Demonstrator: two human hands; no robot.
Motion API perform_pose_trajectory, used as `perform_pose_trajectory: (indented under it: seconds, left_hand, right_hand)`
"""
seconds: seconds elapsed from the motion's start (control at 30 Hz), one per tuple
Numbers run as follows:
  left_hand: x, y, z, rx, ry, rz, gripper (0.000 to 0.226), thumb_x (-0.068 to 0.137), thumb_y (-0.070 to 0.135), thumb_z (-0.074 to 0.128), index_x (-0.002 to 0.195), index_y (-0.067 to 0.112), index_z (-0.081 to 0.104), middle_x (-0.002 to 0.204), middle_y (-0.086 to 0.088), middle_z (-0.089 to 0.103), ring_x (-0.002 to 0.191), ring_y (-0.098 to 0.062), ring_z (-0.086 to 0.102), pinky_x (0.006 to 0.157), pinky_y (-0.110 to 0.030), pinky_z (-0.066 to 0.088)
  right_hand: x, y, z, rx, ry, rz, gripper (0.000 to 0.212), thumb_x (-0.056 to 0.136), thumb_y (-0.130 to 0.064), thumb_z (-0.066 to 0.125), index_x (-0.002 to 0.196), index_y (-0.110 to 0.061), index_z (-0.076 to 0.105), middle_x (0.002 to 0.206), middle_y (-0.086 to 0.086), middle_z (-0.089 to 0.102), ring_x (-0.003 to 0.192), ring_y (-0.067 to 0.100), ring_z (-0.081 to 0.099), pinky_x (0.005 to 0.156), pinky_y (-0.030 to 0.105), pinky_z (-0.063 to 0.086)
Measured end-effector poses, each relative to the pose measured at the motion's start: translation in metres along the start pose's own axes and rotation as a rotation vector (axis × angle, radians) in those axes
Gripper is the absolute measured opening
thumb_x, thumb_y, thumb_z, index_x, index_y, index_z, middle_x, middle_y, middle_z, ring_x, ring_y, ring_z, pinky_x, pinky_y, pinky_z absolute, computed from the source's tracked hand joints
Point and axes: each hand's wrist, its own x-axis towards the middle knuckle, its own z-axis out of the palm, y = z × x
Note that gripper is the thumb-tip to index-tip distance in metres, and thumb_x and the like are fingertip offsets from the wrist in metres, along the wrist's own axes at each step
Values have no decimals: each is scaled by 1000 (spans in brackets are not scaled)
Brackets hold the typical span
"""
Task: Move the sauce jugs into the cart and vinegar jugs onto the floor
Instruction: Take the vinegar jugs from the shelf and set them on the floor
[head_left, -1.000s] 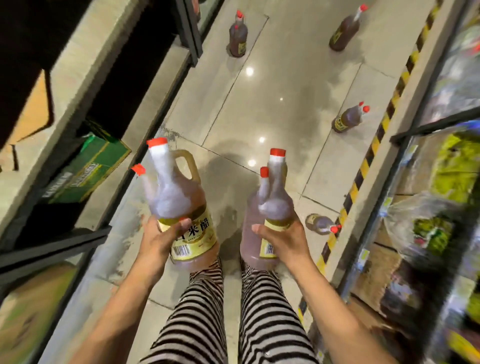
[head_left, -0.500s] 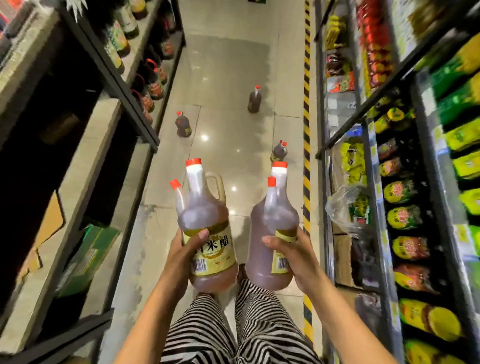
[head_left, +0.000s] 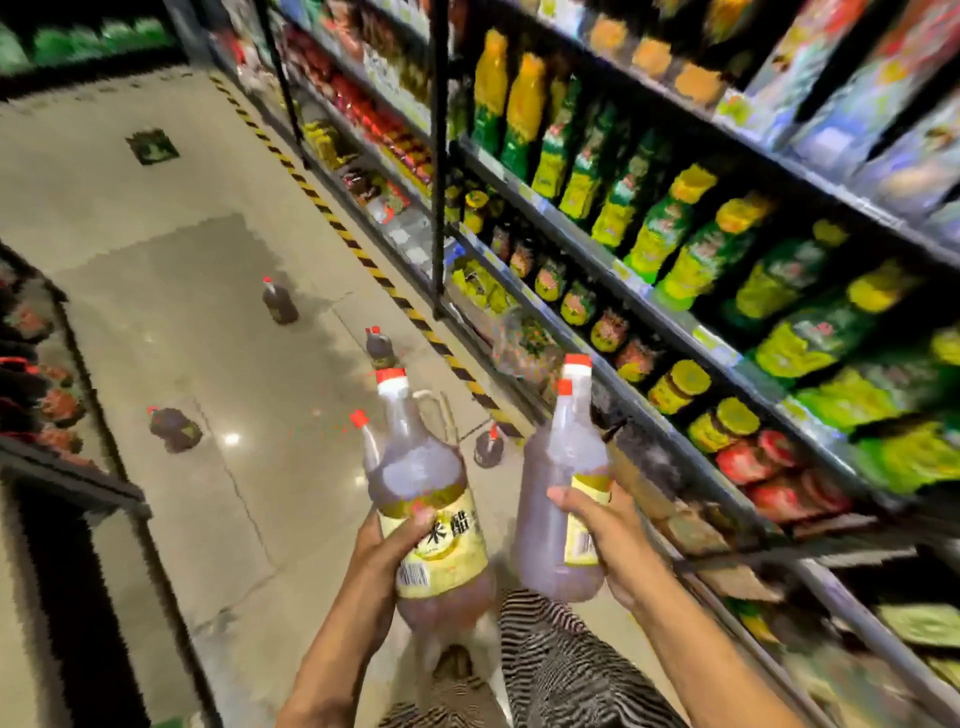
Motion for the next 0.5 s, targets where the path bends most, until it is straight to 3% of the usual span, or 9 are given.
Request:
perform_pose_trajectory:
  seconds: [0.07,0.2,0.27,0.37,0.5]
  left_hand:
    - [-6,-6,18,49,-95,-34,112,31,51,91,122,-4,54,106,-29,66,85,-35,68,68,-38,57]
    - [-15,-22,64,149,-268,-93,105,30,46,91,117,-2,58,96,-24,70,77,-33,70,60,-34,56]
    - [-16,-30,91,214,-340,-124,106,29,47,90,117,-3,58,96,-25,70,78,-34,70,60,-34,56]
    - [-24,-48,140,342,-475,-160,108,30,49,90,120,-1,58,102,-24,69,88,-39,69,67,-38,58]
    - [-52,-89,220,419,-610,-164,108,18,53,92,113,10,61,100,-19,71,84,-34,70,67,-38,59]
  right_hand:
    - [-21,2,-21,26,74,-22,28,65,-8,77,91,-12,65,70,-4,73,61,9,68,51,18,50]
    - [-59,8,-69,112,253,-65,41,54,-21,75,93,-13,67,72,-2,74,63,11,69,51,19,50]
    - [-81,11,-97,153,344,-90,42,51,-25,77,90,-14,68,74,0,75,67,15,70,56,22,51]
    - [-117,20,-146,212,470,-124,60,42,-33,82,98,-14,67,87,6,75,78,23,71,67,32,54]
    - [-168,35,-221,285,634,-172,62,49,-32,83,105,-14,66,95,6,75,88,25,71,76,39,55]
